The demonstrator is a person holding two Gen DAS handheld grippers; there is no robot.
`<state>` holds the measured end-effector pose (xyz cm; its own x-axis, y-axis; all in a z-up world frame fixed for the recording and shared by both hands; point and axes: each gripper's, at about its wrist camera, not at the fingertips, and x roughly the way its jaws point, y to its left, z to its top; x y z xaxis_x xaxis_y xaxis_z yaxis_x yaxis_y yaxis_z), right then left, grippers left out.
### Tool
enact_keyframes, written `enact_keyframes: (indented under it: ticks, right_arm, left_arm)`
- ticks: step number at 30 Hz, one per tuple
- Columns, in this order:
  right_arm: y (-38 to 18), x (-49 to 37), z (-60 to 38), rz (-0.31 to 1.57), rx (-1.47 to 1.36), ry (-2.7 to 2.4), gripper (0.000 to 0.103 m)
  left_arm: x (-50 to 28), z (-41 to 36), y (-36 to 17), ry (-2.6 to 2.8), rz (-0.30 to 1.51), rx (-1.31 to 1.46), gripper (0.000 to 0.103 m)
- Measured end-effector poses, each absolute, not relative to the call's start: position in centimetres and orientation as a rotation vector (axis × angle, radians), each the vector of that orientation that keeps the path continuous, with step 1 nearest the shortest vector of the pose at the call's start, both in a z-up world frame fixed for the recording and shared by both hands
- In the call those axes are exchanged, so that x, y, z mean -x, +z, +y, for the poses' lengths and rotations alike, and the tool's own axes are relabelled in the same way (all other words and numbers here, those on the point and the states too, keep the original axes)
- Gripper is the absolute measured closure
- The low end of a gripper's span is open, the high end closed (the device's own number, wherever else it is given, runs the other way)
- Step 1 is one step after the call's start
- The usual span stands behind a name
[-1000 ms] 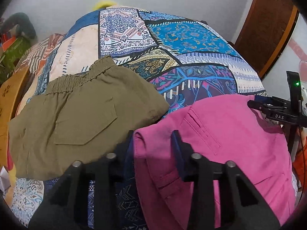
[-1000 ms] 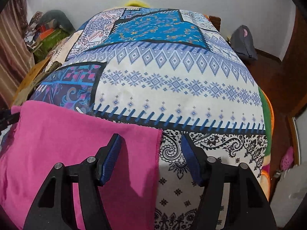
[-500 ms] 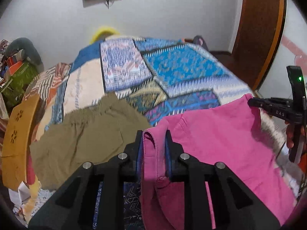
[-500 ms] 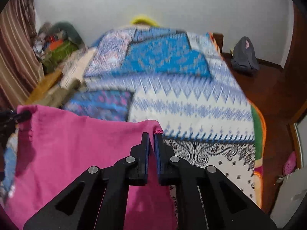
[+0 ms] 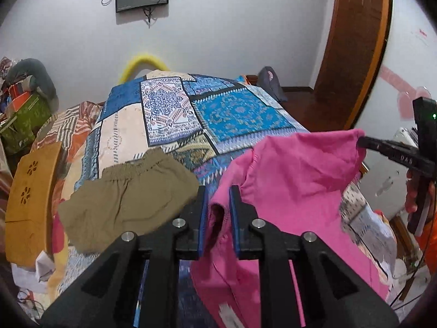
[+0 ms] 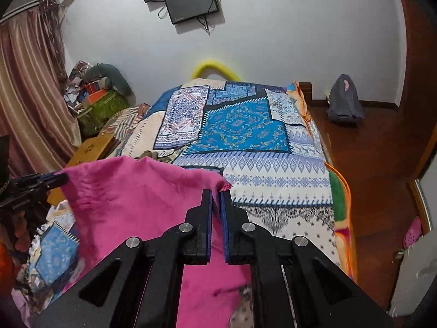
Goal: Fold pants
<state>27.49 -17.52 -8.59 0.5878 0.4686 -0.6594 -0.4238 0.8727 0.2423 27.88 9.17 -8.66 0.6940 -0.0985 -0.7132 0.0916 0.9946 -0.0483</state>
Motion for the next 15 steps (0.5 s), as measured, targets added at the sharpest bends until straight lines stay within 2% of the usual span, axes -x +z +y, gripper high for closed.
enact_keyframes:
  ticks: [2,5,13,15]
  right_arm:
    - [-8.1,-26.1,-18.1,0.788,-0.067,0.517,0.097]
    - [-7.5,-24.1,-18.8,0.777,-0.067,0.51,0.097]
    - [-7.4,-21.1,-19.7,0.784,-0.087,0.498,0.097]
    - [-7.8,-20.9,-19.6,0.791,-0.072,0.491,0.097]
  left_arm:
    - [-26.1,8.7,-8.1,-0.118,0.791,-0.001,0.096]
    - [-23.7,8.0,-7.4,-0.133,0.794,-0.016,0.098]
    - [-20.0,7.6,-7.1,-0.109,0.812,-0.022,0.098]
    - [-20.2,8.0,-7.4,-0.094,0.821,-0.014,0.093]
